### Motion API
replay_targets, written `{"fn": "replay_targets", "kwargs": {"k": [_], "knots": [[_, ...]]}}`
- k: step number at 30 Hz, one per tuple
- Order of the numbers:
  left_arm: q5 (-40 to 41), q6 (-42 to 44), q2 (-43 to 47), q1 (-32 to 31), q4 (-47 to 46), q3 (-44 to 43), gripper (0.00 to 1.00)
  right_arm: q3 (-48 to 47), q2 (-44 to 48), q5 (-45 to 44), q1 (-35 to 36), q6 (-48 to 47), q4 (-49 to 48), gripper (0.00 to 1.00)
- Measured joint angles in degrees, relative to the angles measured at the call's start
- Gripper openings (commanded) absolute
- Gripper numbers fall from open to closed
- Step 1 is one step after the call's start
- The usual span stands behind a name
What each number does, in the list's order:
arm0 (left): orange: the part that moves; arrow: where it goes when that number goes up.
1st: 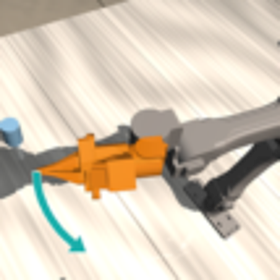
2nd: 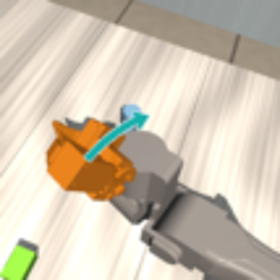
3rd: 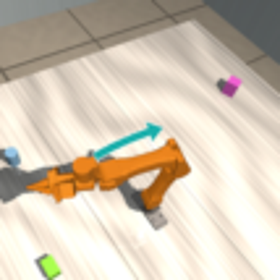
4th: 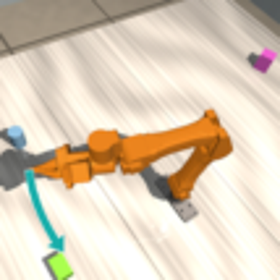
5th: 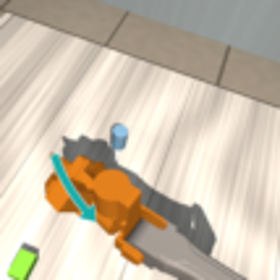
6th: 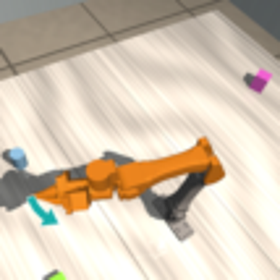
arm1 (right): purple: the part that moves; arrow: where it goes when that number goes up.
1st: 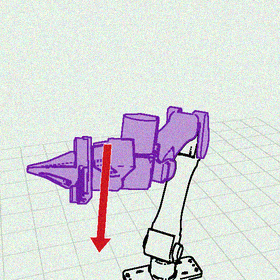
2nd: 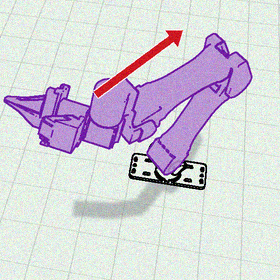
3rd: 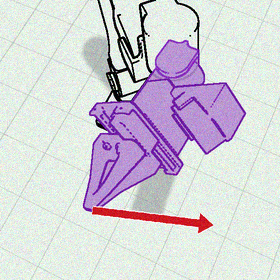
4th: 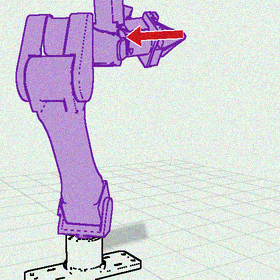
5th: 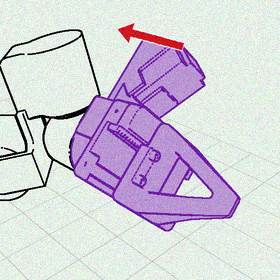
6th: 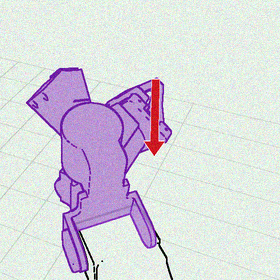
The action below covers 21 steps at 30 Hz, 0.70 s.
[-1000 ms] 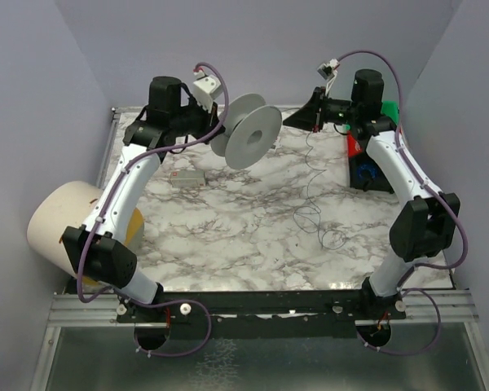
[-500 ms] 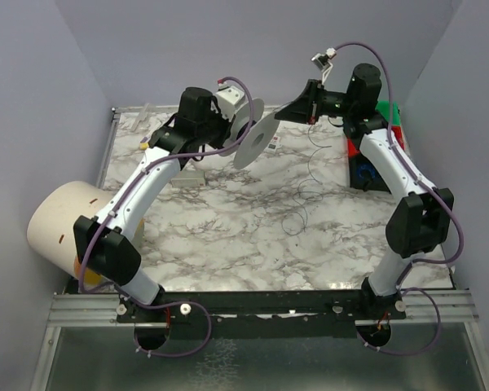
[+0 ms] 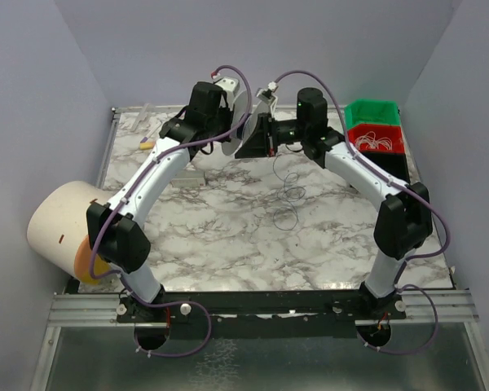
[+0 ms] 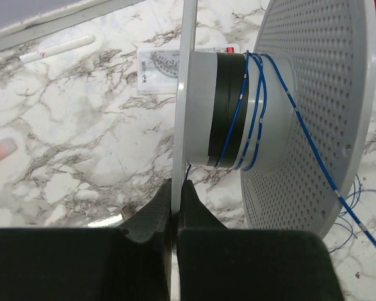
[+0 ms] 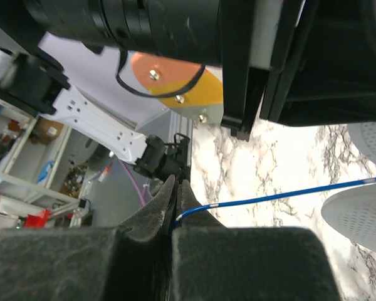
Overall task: Wrap the cables
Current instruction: Wrap the cable around the cable reel.
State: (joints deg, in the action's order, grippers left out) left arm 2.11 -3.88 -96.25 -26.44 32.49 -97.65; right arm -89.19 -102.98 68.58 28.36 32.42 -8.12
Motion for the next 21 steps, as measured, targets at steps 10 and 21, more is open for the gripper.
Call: {"fn": "replay_targets", "kwargs": {"k": [10,21], "knots": [[-8.5,-7.5,-2.2,4.7,2.6,-3.2,0.00,8.6,0.0,-3.0,2.4,-15.3,8.4,0.00],[-28.6,-15.0,-3.0,15.3,-1.9,-5.1,0.00,14.4,-0.6,0.1,1.5,-20.0,9.1,0.01]]}}
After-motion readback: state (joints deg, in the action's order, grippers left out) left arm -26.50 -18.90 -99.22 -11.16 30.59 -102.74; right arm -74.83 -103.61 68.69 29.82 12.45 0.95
